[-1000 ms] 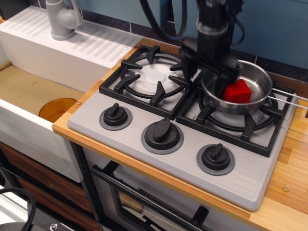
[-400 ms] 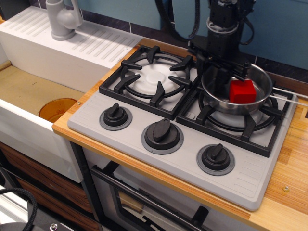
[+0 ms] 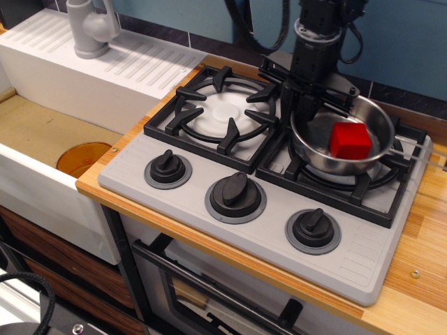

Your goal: Put redcube in pan and put pan on stove

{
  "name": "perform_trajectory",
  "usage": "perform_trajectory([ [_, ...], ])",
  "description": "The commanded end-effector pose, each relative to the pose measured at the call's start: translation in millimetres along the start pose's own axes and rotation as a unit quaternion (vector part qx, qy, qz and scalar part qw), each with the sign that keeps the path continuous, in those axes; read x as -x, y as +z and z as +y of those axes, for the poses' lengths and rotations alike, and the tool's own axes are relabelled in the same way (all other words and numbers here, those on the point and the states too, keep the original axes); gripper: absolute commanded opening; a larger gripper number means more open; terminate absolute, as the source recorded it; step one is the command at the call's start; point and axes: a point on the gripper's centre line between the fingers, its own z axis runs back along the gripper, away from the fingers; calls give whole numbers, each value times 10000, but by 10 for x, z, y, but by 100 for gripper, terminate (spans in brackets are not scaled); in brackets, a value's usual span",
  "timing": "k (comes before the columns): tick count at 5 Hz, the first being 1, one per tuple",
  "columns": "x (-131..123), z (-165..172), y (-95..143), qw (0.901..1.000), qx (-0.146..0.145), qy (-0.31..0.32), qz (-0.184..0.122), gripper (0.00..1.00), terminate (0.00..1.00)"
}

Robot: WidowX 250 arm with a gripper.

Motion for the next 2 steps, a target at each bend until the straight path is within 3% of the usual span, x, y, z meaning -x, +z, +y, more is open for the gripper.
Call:
perform_trajectory([
  [1,-44,-15,598,9997,-164,-113,-153,0,0],
  [2,-54,55,748,9995,-228,-182,-108,0,0],
])
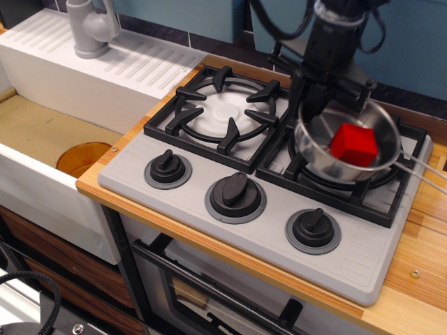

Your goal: Put redcube in pan and put pan on stove

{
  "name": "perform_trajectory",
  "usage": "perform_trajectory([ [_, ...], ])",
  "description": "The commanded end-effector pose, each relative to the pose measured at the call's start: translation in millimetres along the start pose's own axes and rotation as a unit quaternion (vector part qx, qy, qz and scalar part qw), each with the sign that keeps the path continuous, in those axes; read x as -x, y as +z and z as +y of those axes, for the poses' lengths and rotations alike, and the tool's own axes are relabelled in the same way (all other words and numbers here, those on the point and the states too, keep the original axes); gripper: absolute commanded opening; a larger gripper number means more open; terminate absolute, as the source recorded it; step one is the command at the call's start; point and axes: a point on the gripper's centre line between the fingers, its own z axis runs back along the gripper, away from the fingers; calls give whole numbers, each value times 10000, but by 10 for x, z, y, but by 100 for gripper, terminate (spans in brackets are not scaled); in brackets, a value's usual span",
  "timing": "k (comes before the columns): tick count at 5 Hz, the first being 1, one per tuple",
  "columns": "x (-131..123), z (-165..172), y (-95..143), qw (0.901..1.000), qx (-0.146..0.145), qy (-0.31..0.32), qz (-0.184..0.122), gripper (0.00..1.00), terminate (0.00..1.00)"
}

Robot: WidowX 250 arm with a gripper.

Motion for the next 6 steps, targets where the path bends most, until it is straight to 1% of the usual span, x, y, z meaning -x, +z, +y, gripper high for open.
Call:
perform_trajectory([
  [1,-111,260,615,9989,-126,-162,-414,0,0],
  [2,-104,466,700,9986,-258,-288,-357,0,0],
  [4,-75,848,756,9982,-264,-454,-274,0,0],
  [6,-76,1162,685,9972,-312,-580,-341,0,0],
])
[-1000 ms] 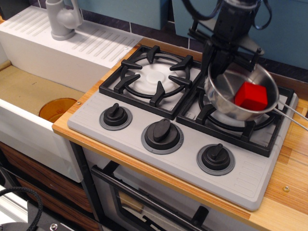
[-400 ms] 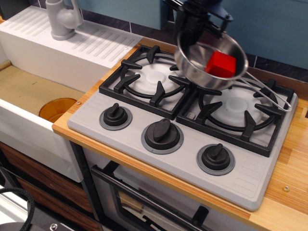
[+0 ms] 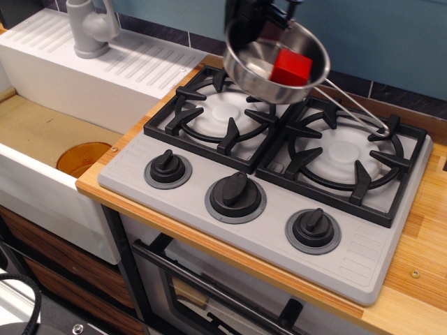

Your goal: Put redcube in pan and put pan on stove

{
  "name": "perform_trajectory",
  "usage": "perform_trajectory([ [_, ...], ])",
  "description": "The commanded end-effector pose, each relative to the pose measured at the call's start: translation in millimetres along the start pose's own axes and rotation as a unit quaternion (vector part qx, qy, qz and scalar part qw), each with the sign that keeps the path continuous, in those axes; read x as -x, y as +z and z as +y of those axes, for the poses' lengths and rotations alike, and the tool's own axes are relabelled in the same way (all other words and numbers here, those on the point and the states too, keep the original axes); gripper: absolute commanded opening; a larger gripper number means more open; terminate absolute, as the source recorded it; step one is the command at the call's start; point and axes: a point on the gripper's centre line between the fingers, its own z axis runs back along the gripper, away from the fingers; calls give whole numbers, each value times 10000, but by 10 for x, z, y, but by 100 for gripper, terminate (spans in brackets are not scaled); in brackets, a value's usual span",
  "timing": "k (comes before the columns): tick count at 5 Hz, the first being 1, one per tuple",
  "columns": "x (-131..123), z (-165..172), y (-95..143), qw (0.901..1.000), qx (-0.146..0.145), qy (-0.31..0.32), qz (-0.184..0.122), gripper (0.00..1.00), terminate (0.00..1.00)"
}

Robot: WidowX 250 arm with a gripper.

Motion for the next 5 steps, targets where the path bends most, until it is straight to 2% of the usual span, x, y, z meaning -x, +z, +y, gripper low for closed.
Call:
perform_trajectory([
  [1,-42,386,231,9982,-165,-1,-575,0,0],
  [5,-88,719,-338,9975,83,-33,-704,0,0],
])
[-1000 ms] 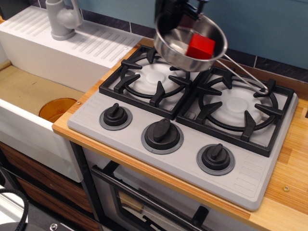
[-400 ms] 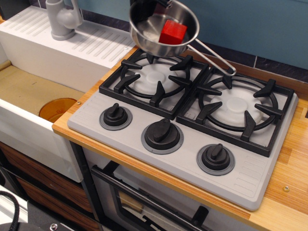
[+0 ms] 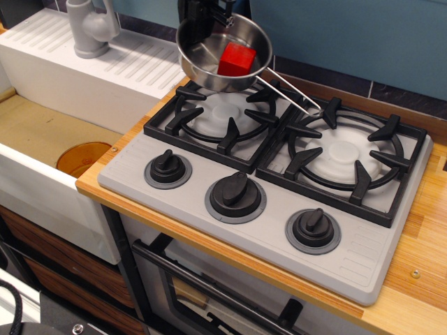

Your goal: Put redcube in pan and put pan on stove

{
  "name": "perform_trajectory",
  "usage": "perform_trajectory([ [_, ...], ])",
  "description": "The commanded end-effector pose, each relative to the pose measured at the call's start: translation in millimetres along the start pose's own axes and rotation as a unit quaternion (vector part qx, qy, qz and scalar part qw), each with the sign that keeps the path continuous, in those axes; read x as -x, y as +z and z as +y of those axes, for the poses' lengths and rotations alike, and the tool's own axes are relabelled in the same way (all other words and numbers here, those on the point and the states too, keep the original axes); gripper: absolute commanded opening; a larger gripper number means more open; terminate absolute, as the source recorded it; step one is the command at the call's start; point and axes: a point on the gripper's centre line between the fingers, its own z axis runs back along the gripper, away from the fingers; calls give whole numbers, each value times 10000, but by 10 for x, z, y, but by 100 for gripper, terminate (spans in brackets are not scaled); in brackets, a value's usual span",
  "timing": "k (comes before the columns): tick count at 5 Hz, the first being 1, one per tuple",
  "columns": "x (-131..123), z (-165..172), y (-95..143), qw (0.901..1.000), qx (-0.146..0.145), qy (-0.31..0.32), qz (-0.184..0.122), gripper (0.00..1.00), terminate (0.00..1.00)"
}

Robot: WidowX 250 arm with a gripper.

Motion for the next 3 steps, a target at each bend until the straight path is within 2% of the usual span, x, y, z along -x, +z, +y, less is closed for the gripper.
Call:
perform_trajectory([
  [1,-28,46,-29,9998,35,96,-147,100,0],
  [3,-84,55,-158,9997,158,17,-177,100,0],
])
